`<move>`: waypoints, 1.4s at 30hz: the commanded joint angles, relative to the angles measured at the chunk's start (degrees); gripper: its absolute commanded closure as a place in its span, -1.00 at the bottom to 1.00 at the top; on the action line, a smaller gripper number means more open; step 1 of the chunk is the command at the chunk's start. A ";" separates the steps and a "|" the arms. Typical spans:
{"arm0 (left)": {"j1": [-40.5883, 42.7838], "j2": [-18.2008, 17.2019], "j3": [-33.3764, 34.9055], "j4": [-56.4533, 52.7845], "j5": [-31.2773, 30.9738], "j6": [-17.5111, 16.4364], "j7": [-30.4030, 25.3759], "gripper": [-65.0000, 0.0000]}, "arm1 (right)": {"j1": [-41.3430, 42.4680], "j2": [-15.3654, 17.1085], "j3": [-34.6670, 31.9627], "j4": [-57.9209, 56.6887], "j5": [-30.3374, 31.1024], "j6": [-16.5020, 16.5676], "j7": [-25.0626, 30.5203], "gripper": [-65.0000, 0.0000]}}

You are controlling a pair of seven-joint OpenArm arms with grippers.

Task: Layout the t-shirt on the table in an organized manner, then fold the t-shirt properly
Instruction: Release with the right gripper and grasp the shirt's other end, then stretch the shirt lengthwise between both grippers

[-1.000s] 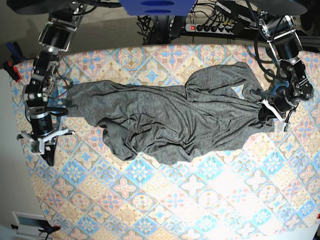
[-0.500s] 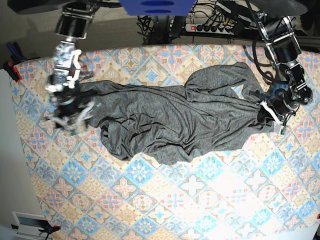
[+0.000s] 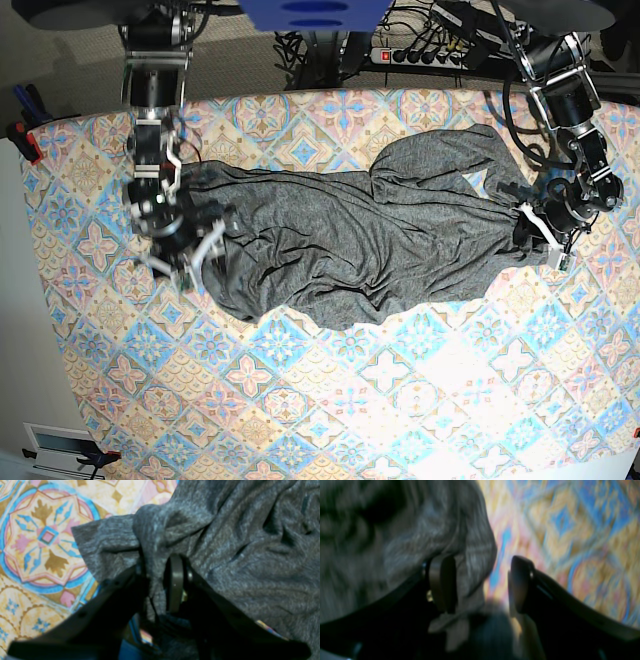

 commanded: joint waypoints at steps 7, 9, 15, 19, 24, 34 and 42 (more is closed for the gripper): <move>2.14 0.68 0.78 -1.46 10.03 2.63 10.11 0.54 | 1.11 0.38 2.15 -7.00 0.69 5.31 2.74 -0.06; 2.05 0.68 0.87 -1.46 10.03 2.63 10.11 0.54 | 2.52 0.38 2.15 -8.59 0.69 5.39 2.74 -0.06; 1.87 0.68 0.87 -1.46 10.03 2.63 10.11 0.54 | 6.47 0.38 1.98 -11.93 0.60 6.62 3.71 0.26; 1.78 0.68 0.87 -1.46 10.03 2.63 10.11 0.60 | 6.56 0.38 2.94 -13.16 0.69 6.62 6.70 0.90; 1.87 0.68 0.87 -1.46 10.03 2.63 10.11 0.78 | 10.08 0.38 15.60 -13.51 0.42 6.62 7.05 0.94; 1.87 0.77 0.96 -1.46 10.12 2.63 10.11 0.79 | 17.99 1.52 24.66 -22.65 -2.48 6.62 7.05 1.00; 1.87 0.42 1.05 -1.46 10.20 2.63 10.19 0.79 | 17.90 1.52 25.54 -22.48 -2.21 6.62 7.22 1.00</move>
